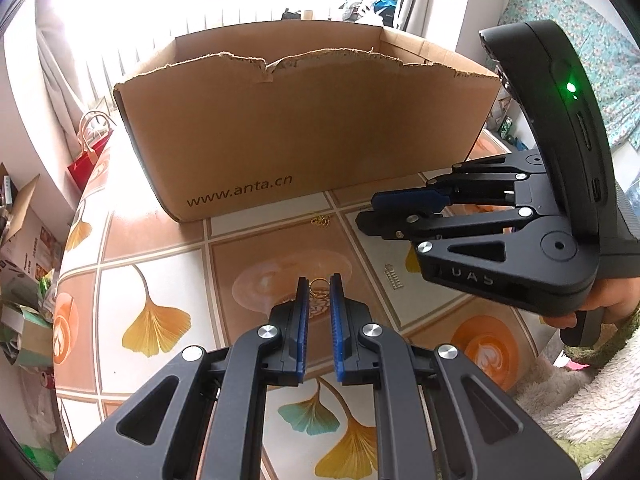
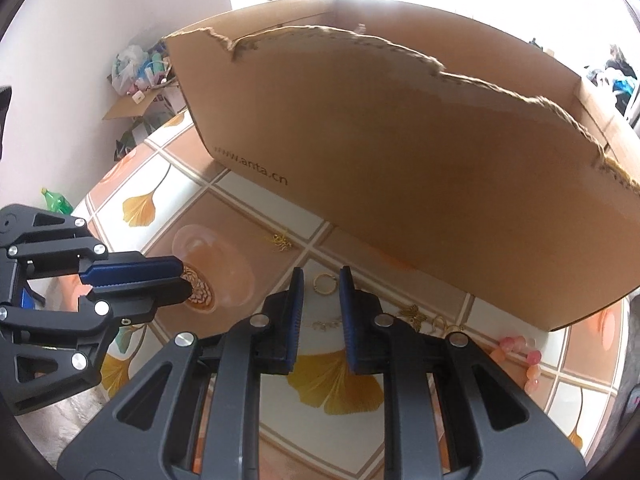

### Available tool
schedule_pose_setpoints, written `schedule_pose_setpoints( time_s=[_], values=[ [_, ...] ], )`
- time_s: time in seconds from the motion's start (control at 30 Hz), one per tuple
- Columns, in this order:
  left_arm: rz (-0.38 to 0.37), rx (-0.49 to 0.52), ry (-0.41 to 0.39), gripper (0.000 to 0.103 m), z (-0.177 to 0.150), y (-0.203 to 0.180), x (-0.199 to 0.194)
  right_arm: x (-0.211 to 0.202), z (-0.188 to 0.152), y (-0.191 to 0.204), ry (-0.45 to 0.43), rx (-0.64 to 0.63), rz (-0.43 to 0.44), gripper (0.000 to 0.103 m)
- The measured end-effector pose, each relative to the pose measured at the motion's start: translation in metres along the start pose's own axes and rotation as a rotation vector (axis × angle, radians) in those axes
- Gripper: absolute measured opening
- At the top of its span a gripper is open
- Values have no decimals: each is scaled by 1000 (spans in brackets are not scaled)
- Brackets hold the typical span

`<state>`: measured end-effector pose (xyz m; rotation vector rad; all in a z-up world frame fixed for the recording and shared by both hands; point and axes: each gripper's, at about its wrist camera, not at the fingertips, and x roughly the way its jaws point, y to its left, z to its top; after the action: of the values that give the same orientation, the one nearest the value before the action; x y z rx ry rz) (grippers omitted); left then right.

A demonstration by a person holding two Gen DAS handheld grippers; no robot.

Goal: Organize jewelry
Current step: 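Close the left gripper on the small gold ring, then lift the gold ring with the left gripper and carry it over the box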

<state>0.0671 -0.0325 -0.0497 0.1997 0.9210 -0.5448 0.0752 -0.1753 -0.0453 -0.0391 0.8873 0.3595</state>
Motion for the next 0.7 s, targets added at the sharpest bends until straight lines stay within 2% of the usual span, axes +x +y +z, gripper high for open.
schedule_pose_setpoints(
  time_s=[0.27,0.33,0.7],
  values=[
    [-1,-2,5,11,2,0,4,0,-1,3,-1,-11,-9,16],
    [-2,-3,5,11,3,0,5,0,-1,1,-1,-6,-9,10],
    [3,6,-21,11,-1,-1,-2,-6,-3,0,-14,30,-5,9]
  ],
)
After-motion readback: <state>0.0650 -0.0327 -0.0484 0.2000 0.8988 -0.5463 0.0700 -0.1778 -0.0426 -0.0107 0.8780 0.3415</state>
